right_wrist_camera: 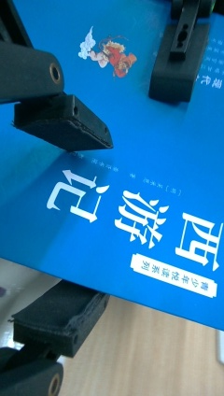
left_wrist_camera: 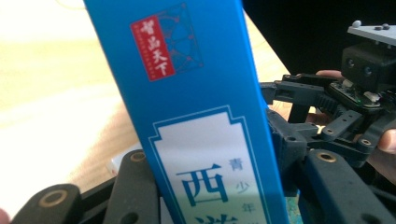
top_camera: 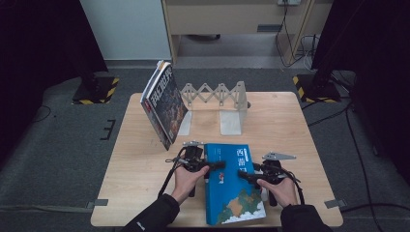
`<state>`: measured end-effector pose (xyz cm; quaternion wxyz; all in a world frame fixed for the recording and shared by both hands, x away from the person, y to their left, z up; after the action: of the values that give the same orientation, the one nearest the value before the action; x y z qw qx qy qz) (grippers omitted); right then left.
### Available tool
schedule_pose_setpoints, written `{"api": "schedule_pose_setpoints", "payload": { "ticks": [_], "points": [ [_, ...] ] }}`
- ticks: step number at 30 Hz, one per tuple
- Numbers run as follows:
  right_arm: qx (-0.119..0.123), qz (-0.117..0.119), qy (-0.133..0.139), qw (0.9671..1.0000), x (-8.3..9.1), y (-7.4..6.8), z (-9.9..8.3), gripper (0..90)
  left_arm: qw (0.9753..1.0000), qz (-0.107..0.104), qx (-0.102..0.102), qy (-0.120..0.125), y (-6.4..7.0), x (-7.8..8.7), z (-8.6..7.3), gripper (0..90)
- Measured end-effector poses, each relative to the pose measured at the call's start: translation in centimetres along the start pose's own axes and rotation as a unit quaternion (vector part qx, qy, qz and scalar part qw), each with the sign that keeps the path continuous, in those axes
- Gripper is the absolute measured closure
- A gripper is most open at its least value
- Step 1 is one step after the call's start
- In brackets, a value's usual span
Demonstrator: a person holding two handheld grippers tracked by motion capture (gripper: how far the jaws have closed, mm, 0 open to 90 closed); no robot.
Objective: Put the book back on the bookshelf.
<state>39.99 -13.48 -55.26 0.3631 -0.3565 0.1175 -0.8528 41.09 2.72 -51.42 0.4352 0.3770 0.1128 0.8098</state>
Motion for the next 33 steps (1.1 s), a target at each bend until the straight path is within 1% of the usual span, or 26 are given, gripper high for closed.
{"api": "schedule_pose_setpoints", "payload": {
  "ticks": [3,5,6,7,9,12,13,14,17,20,21,23,24,25,26,28,30,31,33],
  "points": [
    [0.003,0.004,0.018,0.9998,0.1,-0.1,0.6,31.0,0.9999,0.003,-0.006,0.01,0.1,0.4,0.5,55.7],
    [0.006,0.006,0.025,0.9997,0.2,0.0,0.9,33.7,0.9999,0.002,-0.007,0.015,0.2,0.6,0.8,56.3],
    [0.002,0.006,0.027,0.9996,0.3,-0.1,1.1,34.4,0.9998,0.002,-0.007,0.017,0.3,0.7,0.9,56.6],
    [0.008,0.005,0.028,0.9995,0.4,-0.1,1.3,34.6,0.9998,0.002,-0.01,0.019,0.3,0.8,1.1,56.9],
    [0.007,0.005,0.036,0.9993,0.5,-0.1,1.6,35.8,0.9995,0.003,-0.012,0.028,0.6,0.9,1.5,57.5],
    [0.011,0.009,0.05,0.9987,1.0,-0.2,2.2,38.7,0.9987,0.001,-0.03,0.042,1.2,1.3,2.1,58.1],
    [0.008,0.011,0.057,0.9983,1.1,-0.3,2.4,39.0,0.9983,0.001,-0.034,0.047,1.4,1.4,2.3,58.2],
    [0.012,0.012,0.063,0.9978,1.2,-0.3,2.6,39.1,0.9982,0.0,-0.034,0.05,1.6,1.4,2.4,58.3],
    [0.014,0.015,0.067,0.9975,1.4,-0.5,2.6,39.3,0.9978,0.003,-0.038,0.055,1.7,1.3,2.4,58.0],
    [0.02,0.015,0.069,0.9973,1.4,-0.6,2.6,40.1,0.9977,0.0,-0.037,0.057,1.6,1.3,2.4,57.7],
    [0.016,0.016,0.071,0.9972,1.4,-0.6,2.6,40.4,0.9976,-0.001,-0.037,0.058,1.6,1.2,2.4,57.6],
    [0.019,0.021,0.071,0.9971,1.4,-0.7,2.6,41.9,0.9976,-0.007,-0.035,0.059,1.6,0.9,2.4,57.1],
    [0.021,0.025,0.07,0.997,1.4,-0.9,2.6,42.6,0.9978,-0.013,-0.027,0.06,1.7,0.7,2.3,56.9],
    [0.023,0.027,0.067,0.9971,1.3,-1.1,2.5,42.6,0.9976,-0.021,-0.02,0.062,1.8,0.7,2.2,54.8],
    [0.026,0.025,0.06,0.9975,1.3,-1.2,2.4,42.5,0.9976,-0.019,-0.021,0.063,1.8,0.7,2.1,55.4],
    [0.025,0.026,0.062,0.9974,1.3,-1.1,2.3,42.9,0.9974,-0.02,-0.01,0.068,1.6,0.8,2.1,57.6],
    [0.026,0.028,0.061,0.9974,1.4,-1.2,2.3,42.9,0.9975,-0.02,-0.007,0.068,1.7,0.9,2.1,58.9],
    [0.028,0.029,0.062,0.9973,1.5,-1.2,2.3,42.9,0.9974,-0.021,-0.006,0.068,1.7,0.9,2.2,59.2],
    [0.03,0.035,0.065,0.9968,1.5,-1.2,2.4,42.8,0.9976,-0.021,-0.013,0.064,1.8,1.2,2.4,59.7]
  ]
}}
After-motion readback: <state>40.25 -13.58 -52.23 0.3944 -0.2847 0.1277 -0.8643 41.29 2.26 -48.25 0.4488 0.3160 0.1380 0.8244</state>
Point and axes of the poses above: each handheld gripper's, and its own axes: x roughly backward along the jaws, z roughly out of its top, y roughly to its right, the point moved 8 cm from there along -x, roughly forward along the jaws, and after that the axes turned 4 degrees about -x, right-handed, at the moved point
